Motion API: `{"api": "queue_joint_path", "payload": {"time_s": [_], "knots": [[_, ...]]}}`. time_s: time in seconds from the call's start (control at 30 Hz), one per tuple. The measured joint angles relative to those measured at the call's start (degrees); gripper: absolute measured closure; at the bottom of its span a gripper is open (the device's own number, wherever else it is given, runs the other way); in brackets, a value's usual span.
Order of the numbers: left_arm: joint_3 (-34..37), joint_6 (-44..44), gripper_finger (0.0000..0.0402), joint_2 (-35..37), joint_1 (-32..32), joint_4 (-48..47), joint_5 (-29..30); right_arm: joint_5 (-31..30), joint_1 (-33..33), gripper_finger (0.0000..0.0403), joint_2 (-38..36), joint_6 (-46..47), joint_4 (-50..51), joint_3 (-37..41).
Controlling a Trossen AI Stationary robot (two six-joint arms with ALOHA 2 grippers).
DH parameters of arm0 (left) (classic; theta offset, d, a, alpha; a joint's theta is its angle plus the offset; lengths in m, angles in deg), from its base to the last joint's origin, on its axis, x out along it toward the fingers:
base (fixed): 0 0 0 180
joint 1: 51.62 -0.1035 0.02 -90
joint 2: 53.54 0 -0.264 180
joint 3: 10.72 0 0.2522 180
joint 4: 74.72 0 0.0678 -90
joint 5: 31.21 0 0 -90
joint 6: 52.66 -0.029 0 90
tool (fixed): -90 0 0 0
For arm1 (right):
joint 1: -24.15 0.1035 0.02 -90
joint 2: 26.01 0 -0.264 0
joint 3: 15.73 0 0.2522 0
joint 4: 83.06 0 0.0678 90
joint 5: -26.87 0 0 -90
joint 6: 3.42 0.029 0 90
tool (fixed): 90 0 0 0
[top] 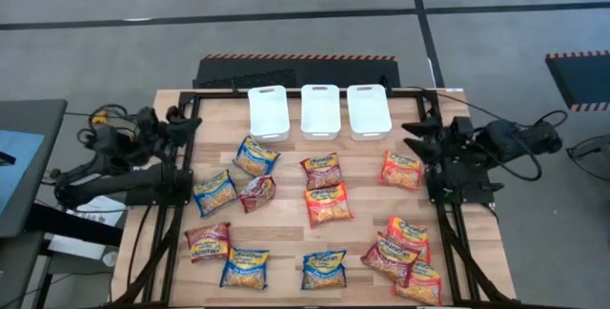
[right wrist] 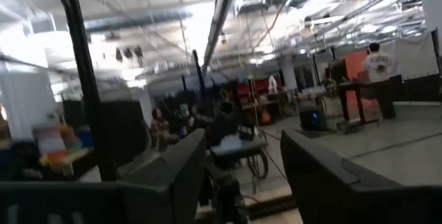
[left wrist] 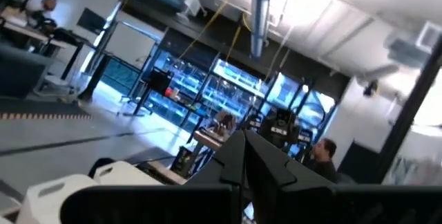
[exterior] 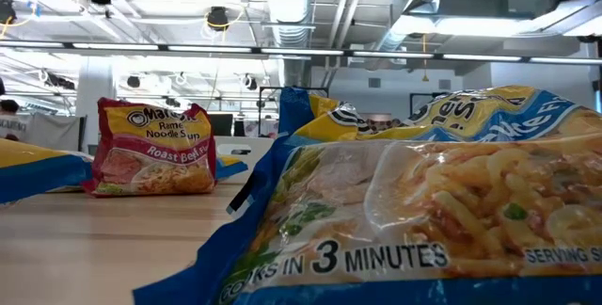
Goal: Sort Maruchan noodles
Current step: Put the blue noodle pack into the right white bin
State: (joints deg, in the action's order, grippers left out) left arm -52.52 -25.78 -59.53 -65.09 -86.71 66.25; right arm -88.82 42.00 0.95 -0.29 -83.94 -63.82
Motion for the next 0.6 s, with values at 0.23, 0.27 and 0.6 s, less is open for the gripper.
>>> {"api": "queue_joint_path", "payload": {"time_s": [0.23,0.27,0.6], "knots": [[-9.19,-2.45,0.0402,-4.94,0.0,-14.56,-3.21,0.02,0.0,0.0164,11.62,9.04,9.03,-9.24],[-9.75,-2.68,0.0401,-5.51,0.0,-16.34,-3.66,0.02,0.0,0.0164,13.28,11.47,11.17,-10.33],[-10.14,-3.84,0.0401,-7.66,0.0,-28.25,-4.12,4.8,1.52,0.0164,31.32,34.4,23.38,-14.09]]}}
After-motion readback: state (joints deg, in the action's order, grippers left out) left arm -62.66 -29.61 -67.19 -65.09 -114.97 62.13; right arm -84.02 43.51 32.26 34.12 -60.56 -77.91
